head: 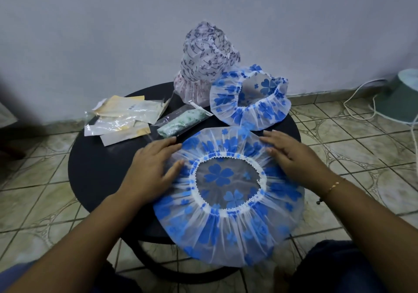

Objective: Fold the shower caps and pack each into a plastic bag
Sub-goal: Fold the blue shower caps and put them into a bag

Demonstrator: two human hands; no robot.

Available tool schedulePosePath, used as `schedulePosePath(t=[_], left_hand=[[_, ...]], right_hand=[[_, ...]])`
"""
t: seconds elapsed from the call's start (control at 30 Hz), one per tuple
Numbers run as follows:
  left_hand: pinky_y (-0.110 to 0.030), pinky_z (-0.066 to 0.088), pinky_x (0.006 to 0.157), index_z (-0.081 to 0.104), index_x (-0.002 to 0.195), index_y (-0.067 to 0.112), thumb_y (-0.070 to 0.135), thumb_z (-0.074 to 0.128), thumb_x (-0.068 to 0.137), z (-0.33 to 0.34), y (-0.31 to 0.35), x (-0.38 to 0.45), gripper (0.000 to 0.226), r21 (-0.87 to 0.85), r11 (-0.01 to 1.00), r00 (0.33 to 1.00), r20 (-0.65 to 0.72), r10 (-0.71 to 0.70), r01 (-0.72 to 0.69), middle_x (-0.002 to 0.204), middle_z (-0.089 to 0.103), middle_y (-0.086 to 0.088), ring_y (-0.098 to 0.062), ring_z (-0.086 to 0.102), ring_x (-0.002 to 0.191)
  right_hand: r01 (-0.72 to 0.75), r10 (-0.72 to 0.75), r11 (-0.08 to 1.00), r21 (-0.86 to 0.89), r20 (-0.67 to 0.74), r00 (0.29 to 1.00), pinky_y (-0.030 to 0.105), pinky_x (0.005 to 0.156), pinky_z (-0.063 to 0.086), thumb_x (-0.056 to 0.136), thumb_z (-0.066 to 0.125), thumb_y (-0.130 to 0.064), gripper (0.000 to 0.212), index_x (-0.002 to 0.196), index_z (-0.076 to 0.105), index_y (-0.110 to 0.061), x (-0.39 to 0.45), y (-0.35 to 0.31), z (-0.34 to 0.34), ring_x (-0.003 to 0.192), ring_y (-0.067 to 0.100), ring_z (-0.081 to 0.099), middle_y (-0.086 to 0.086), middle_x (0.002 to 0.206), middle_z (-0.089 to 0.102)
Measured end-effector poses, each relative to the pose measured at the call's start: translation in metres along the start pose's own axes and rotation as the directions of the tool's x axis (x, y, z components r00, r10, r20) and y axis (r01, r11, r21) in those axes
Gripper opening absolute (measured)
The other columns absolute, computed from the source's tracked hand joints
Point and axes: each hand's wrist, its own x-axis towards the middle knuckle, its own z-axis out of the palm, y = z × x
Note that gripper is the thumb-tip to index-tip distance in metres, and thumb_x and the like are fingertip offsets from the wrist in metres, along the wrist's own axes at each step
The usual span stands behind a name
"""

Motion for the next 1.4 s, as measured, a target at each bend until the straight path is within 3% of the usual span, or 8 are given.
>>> schedulePosePath(t=[0.23,0.4,0.53,0.67,0.8,1.03,1.2,1.4], left_hand=[[-0.002,0.04,0.082,0.07,0.096,0.036,0.04,0.048,0.078,-0.03,0.001,-0.046,0.029,-0.314,0.947,0.995,0.047,0.084,-0.065,0.098,0.066,0.026,0.011,0.058,0.094],[-0.001,0.026,0.1,0.063,0.108,0.046,0.025,0.051,0.068,-0.031,-0.01,-0.066,0.046,-0.329,0.944,0.933,0.345,0.099,0.022,0.125,0.049,0.038,0.014,0.039,0.124],[0.001,0.02,0.102,0.055,0.119,0.049,0.05,0.051,0.066,-0.038,-0.006,-0.067,0.053,-0.288,0.958,0.927,0.357,0.111,-0.003,0.128,0.038,0.046,0.021,0.029,0.126],[0.001,0.025,0.099,0.055,0.109,0.055,0.069,0.055,0.065,-0.038,-0.003,-0.065,0.045,-0.281,0.96,0.942,0.317,0.105,-0.013,0.126,0.039,0.047,0.02,0.036,0.122],[-0.006,0.041,0.087,0.065,0.092,0.054,0.09,0.046,0.058,-0.039,-0.002,-0.06,0.052,-0.312,0.947,0.971,0.24,0.003,0.074,0.109,0.06,0.034,0.013,0.055,0.103],[-0.016,0.036,0.049,0.061,0.064,0.022,0.072,0.049,0.075,-0.023,0.003,-0.045,0.053,-0.33,0.904,0.96,0.032,-0.279,0.273,0.055,0.057,0.008,-0.003,0.054,0.054],[-0.019,0.032,0.048,0.055,0.061,0.008,0.043,0.057,0.087,-0.012,0.003,-0.031,0.044,-0.377,0.84,0.906,-0.002,-0.422,0.391,0.05,0.048,0.004,-0.005,0.044,0.049],[-0.033,0.043,0.063,0.059,0.063,0.019,0.054,0.052,0.086,-0.006,-0.003,-0.024,0.043,-0.225,0.841,0.866,0.036,-0.498,0.493,0.057,0.06,0.002,-0.015,0.057,0.061]], right_hand=[[0.088,-0.089,0.991,-0.096,-0.01,0.996,0.001,0.084,0.035,0.071,0.042,0.0,0.046,0.099,0.073,-0.019,-0.043,0.017,-0.018,0.09,0.009,0.058,-0.003,0.096,0.066],[0.158,-0.138,0.976,-0.152,0.136,0.981,0.046,0.095,0.046,0.071,0.052,0.002,0.057,0.119,0.063,-0.026,-0.068,0.035,-0.008,0.121,0.001,0.047,-0.015,0.125,0.055],[0.216,-0.181,0.949,-0.231,0.161,0.97,0.05,0.088,0.049,0.074,0.067,-0.017,0.055,0.125,0.056,-0.033,-0.074,0.039,-0.005,0.126,0.011,0.048,-0.013,0.133,0.053],[0.105,-0.107,0.994,0.043,0.061,0.992,0.024,0.1,0.043,0.078,0.059,-0.035,0.038,0.112,0.06,-0.052,-0.07,0.027,-0.011,0.115,-0.008,0.05,-0.026,0.115,0.062],[-0.053,0.057,0.971,0.233,-0.012,0.998,0.0,0.077,0.039,0.082,0.049,-0.064,0.022,0.086,0.068,-0.053,-0.061,0.01,-0.015,0.093,-0.017,0.056,-0.038,0.096,0.062],[-0.167,0.19,0.973,0.162,-0.135,0.972,0.027,0.062,0.039,0.089,0.045,-0.043,0.041,0.068,0.061,-0.012,-0.035,0.01,-0.003,0.065,0.018,0.054,0.006,0.066,0.061],[-0.267,0.267,0.963,0.027,-0.174,0.948,0.023,0.053,0.032,0.093,0.044,-0.043,0.043,0.061,0.048,-0.015,-0.015,0.01,0.004,0.057,0.009,0.048,0.0,0.058,0.051],[-0.378,0.361,0.923,-0.07,-0.175,0.916,0.031,0.055,0.033,0.094,0.044,-0.045,0.04,0.066,0.049,-0.015,0.0,0.009,0.013,0.064,0.022,0.049,-0.002,0.061,0.05]])
